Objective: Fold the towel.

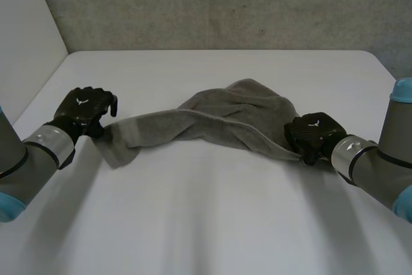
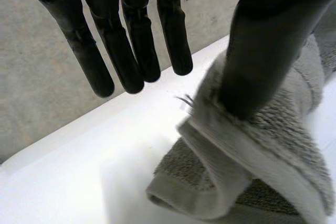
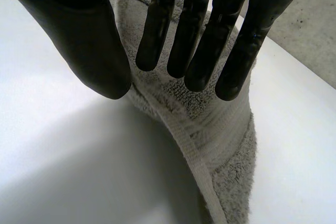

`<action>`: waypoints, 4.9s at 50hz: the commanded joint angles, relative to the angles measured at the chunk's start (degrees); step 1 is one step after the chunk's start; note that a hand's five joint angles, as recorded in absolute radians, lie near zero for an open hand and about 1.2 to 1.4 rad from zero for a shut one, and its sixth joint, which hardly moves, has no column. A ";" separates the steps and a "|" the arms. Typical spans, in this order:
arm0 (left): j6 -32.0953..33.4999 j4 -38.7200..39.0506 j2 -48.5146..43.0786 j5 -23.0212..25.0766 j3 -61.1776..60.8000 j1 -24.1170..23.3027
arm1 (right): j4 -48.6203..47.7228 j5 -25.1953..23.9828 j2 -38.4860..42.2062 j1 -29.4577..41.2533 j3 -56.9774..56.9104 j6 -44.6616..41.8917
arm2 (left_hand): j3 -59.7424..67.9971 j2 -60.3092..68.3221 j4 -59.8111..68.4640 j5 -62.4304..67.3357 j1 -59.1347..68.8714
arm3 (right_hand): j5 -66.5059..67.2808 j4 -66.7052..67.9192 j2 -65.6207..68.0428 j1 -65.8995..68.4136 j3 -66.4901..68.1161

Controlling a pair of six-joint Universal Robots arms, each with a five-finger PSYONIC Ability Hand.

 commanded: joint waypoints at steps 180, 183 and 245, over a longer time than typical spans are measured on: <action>-2.47 -0.72 6.46 2.82 -1.71 5.54 | -1.19 -1.49 -6.42 -0.72 14.40 17.81 | 35.24 35.59 35.26 36.17 36.12 | -25.89 -26.69 -26.63 -25.79 -26.27; -2.47 -0.72 6.37 2.81 -1.53 5.81 | -1.63 -1.58 -6.24 -0.80 14.40 17.80 | 35.24 35.59 35.26 36.17 36.12 | -24.37 -25.17 -25.11 -24.27 -24.75; -17.68 -8.01 31.86 7.03 3.48 8.88 | 27.98 -15.22 -15.59 -14.09 -23.83 3.06 | 35.24 35.59 35.26 36.17 36.12 | 27.72 26.92 26.98 27.82 27.33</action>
